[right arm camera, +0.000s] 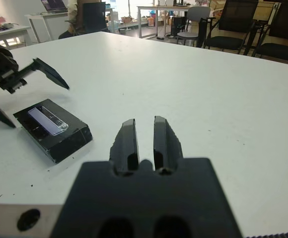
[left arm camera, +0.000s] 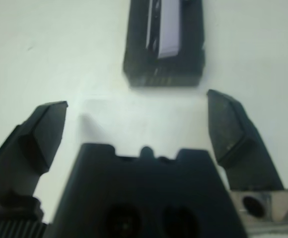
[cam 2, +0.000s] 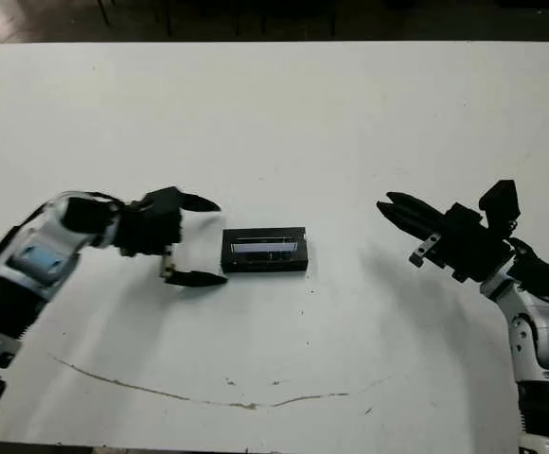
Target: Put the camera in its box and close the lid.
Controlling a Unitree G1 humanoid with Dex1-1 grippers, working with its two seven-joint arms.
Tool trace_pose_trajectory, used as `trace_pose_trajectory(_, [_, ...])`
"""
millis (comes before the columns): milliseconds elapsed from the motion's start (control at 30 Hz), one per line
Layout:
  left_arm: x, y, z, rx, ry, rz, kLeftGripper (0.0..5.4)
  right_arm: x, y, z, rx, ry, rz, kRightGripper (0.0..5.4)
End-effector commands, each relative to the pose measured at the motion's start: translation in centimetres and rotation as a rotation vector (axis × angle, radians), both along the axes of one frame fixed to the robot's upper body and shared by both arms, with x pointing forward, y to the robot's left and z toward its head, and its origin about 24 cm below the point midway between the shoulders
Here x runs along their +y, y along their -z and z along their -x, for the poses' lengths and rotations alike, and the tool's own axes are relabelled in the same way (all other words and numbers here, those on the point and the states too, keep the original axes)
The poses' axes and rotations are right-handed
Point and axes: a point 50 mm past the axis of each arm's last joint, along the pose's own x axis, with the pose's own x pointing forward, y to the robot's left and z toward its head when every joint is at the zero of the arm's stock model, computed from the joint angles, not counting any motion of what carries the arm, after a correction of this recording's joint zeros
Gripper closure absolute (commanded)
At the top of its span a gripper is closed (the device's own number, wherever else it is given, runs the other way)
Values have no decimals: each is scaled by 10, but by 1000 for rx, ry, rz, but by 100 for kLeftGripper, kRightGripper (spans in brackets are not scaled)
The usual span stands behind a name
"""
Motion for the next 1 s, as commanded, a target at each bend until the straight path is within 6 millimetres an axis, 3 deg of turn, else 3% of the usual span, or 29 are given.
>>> trace_pose_trajectory(33, [41,28,19,109,-98,-137,2,0,7,1,25,-7,-19,540])
trace_pose_trajectory(300, [66,-5,27,18,-186,-61,2,3,7,-2,22,-9,-29,540])
trace_pose_trajectory(433, [58,-22,29,-140,-443,255,39,3,7,-3,12,-2,-21,540])
trace_pose_trajectory(567, [21,-34,41,-354,-628,534,132,4,6,-4,2,4,-13,540])
trace_pose_trajectory(667, [-9,-40,52,-396,-721,641,202,5,6,-4,0,18,-9,540])
trace_pose_trajectory(1000, [-99,-34,75,-119,-643,774,449,10,9,-5,-13,38,-29,540])
